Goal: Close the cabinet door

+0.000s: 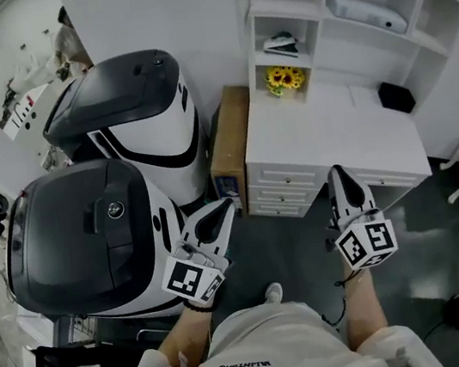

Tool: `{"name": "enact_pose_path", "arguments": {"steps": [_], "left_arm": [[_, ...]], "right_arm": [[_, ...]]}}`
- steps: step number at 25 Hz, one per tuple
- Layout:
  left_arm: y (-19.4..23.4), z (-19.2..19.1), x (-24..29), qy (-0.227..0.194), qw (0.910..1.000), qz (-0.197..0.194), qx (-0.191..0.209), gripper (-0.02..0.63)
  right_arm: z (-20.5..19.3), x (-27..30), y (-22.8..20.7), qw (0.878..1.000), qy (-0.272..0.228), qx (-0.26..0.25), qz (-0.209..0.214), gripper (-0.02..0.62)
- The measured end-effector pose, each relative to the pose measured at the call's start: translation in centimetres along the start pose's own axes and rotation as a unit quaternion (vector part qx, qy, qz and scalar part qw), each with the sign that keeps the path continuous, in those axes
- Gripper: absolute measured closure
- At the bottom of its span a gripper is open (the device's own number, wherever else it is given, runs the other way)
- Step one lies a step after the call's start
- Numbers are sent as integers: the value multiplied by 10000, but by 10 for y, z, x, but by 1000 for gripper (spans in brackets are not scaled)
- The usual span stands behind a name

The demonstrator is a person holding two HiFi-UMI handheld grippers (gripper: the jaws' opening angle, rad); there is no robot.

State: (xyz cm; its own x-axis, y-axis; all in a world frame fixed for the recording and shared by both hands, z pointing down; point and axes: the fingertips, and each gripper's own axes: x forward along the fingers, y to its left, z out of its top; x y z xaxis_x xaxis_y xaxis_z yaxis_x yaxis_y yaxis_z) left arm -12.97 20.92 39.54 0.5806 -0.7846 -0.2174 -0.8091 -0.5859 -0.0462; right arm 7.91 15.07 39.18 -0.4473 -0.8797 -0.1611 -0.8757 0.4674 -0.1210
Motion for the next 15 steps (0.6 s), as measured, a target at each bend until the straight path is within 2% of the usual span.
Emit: {"name": "enact_pose_path", "arguments": {"steps": [8,15], "left_arm": [[3,-8,57,39,9997,226,125,603],[12,-13,79,113,9992,351,162,602]], "right_arm": [[-1,38,-49,9995,12,168,254,584],[-5,61,-60,9985,17,264,477,584]]}}
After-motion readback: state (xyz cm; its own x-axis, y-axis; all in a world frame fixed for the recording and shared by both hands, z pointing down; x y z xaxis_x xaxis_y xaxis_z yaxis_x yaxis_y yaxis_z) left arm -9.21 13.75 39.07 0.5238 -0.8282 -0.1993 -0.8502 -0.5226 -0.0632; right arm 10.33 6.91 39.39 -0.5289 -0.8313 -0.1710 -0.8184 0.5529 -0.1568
